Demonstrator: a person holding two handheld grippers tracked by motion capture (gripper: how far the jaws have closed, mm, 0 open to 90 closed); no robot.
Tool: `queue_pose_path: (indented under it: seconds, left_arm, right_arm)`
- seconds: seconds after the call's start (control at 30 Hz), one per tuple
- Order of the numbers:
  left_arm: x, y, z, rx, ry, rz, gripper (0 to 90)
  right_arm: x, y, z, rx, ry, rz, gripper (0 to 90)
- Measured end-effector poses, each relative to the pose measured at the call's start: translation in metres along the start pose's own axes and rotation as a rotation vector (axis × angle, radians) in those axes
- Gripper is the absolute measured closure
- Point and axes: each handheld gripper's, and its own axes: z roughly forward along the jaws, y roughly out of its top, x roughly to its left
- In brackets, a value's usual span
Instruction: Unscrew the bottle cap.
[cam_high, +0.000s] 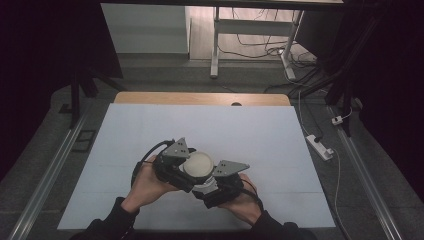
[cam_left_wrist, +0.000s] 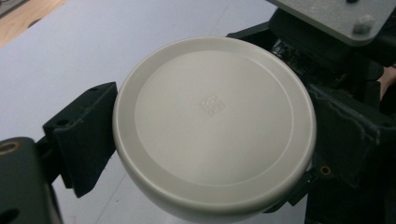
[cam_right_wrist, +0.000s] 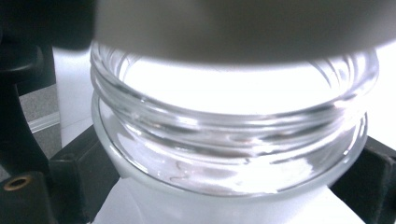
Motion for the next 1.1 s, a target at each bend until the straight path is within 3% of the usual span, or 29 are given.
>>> queue_pose_path:
  seconds: [0.47,1.1]
  left_arm:
    - [0.01,-0.005,-0.015,-0.023,0.041,-0.023,8.3]
    - [0.012,-0.025,-0.025,-0.028,0.035,-0.051,8.2]
  right_arm:
    - [-0.004,-0.002,-0.004,-0.005,-0.006,0.002,6.4]
    - [-0.021,0.002,-0.017,-0.042,-0.065,0.019,6.4]
